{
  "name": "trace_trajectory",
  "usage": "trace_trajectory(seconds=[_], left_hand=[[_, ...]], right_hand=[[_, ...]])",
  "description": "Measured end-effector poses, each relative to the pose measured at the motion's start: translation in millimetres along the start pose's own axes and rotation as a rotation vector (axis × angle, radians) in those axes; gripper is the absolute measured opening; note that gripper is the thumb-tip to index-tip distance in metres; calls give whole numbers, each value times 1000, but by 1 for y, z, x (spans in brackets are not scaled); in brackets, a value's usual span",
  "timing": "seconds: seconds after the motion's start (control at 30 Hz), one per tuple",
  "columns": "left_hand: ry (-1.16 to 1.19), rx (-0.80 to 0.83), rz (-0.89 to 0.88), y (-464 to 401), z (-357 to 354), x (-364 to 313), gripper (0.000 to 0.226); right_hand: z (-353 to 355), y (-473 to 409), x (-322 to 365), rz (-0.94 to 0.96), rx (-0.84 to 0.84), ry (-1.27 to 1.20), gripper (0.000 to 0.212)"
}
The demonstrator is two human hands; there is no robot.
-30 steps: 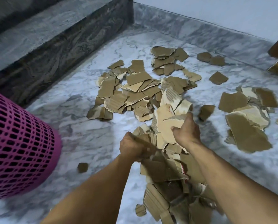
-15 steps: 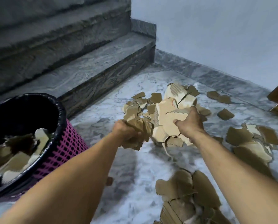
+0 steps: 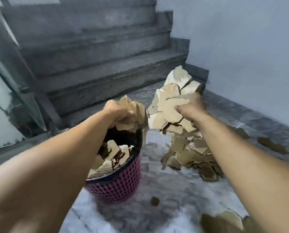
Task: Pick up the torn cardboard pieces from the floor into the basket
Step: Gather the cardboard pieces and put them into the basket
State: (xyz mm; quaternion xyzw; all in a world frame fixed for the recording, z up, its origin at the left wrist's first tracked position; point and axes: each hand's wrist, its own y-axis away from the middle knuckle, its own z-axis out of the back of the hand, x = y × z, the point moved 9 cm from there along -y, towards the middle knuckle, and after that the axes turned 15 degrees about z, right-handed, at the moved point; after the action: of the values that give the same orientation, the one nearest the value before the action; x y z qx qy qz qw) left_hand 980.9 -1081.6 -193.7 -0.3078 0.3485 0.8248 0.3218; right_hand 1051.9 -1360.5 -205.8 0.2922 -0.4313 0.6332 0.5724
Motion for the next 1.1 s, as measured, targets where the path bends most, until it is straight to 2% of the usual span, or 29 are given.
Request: trace_trajectory(seconds=[0.1,0.2,0.3,0.4,0.5,0.57,0.63,0.73,0.83,1.0,1.1], left_hand=[[4,-113,50,-8,56,28,46],[-12,-162,124,-16,93,63,22],[25,-181,186,-25,114,97,27],[23,-96,258,-36,112,134,29],[-153,63,327,-34,94,169,18],[-279,90,323,-38,89,184,30],[-298,70,275,-46,89,187,37],[-280,19,195,-52,92,177,19],[-285,-9,85,-49,82,157,21],[-192,82,-119,-22,29,108,8],[-218,43,-273,3,-5,76,18]], right_hand=[[-49,9,45,35,46,-49,86],[-102,28,72,21,99,-71,71],[-152,46,82,9,139,-71,72],[-204,68,73,-33,251,-26,71],[-231,92,43,-147,399,120,61],[-228,100,31,-177,408,192,58],[-217,94,23,-152,353,205,51],[-199,88,20,-108,284,110,34],[-169,88,12,-175,196,-82,13],[-107,99,-14,-242,198,-78,17],[-66,117,-45,-299,266,4,13]])
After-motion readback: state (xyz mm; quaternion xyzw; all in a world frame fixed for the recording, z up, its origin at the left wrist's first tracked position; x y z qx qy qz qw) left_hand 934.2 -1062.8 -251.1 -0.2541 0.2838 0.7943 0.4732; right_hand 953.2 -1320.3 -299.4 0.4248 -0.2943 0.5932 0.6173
